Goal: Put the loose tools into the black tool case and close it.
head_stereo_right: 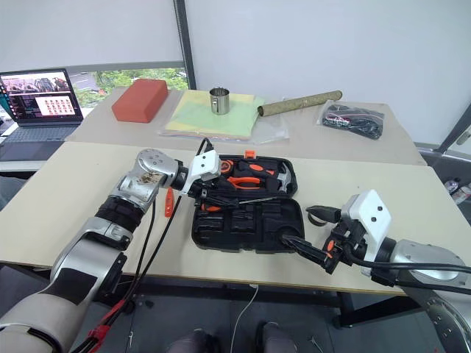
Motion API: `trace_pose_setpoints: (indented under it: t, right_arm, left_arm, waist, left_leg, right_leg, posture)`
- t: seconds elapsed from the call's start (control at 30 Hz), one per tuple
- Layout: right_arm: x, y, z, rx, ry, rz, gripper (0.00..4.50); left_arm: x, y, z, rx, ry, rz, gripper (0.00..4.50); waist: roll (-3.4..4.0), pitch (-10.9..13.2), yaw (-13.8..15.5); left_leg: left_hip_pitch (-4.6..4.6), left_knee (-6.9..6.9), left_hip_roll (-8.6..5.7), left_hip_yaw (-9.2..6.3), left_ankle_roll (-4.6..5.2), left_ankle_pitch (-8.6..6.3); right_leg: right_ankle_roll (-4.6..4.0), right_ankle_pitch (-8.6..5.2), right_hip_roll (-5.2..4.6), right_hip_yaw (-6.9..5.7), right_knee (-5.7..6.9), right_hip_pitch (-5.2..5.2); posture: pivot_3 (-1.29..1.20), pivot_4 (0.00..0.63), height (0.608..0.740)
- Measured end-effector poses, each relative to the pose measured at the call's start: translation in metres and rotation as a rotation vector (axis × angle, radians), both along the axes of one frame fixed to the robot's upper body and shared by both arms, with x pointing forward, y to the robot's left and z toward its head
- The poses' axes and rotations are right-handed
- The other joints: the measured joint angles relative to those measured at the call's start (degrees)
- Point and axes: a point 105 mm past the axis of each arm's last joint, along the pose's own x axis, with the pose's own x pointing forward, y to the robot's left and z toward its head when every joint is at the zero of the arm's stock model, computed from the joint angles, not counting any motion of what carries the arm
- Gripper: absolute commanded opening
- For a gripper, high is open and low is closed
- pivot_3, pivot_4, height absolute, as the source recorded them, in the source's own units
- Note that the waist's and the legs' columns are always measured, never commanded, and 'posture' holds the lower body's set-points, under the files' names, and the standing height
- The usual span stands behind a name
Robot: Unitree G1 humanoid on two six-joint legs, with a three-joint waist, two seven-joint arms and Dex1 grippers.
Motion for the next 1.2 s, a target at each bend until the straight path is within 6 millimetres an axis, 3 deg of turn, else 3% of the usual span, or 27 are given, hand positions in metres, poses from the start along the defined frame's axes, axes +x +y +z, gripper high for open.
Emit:
trace_pose_setpoints:
  t: [0.1,0.13,0.5,0.8,1.2]
  right_arm:
    - [0.0,0.0,0.0,0.004,0.0,-0.002,4.5]
    - [0.0,0.0,0.0,0.006,-0.001,-0.002,4.5]
    - [0.0,-0.001,-0.003,0.022,0.005,-0.023,4.5]
    - [-0.001,0.001,-0.002,0.032,-0.002,-0.023,4.5]
    - [0.001,0.001,-0.003,0.032,-0.008,-0.034,4.5]
  left_arm:
    - [0.003,0.001,-0.01,0.025,0.012,0.027,0.23]
    - [0.004,0.001,-0.012,0.03,0.017,0.033,0.03]
    - [0.011,-0.01,-0.019,0.079,-0.04,0.035,0.03]
    - [0.008,-0.019,-0.026,0.091,-0.073,-0.013,0.03]
    - [0.021,-0.018,-0.01,0.052,-0.06,0.076,0.03]
  waist:
    - [0.0,0.0,0.0]
    - [0.0,0.0,0.0]
    - [0.02,0.0,0.2]
    - [0.09,-0.1,0.6]
    - [0.09,-0.1,0.2]
  left_leg:
    - [0.0,0.0,0.0,0.0,0.0,0.0]
    - [0.0,0.0,0.0,0.0,0.0,0.0]
    - [0.02,0.14,-0.01,-0.02,0.08,-0.05]
    - [0.04,0.52,0.01,-0.1,0.78,-0.46]
    - [-0.14,0.62,-0.01,-0.07,0.66,-0.4]
  right_leg:
    - [0.0,0.0,0.0,0.0,0.01,0.0]
    - [0.0,0.0,0.0,0.0,0.0,0.0]
    - [0.05,0.03,-0.03,-0.01,0.0,0.09]
    - [0.21,0.13,-0.12,0.0,0.0,0.3]
    - [0.35,0.15,-0.09,0.02,-0.08,0.22]
  posture:
    - [0.0,0.15,0.74]
    - [0.0,0.15,0.74]
    - [0.0,0.15,0.74]
    - [0.0,0.15,0.74]
    - [0.0,0.15,0.74]
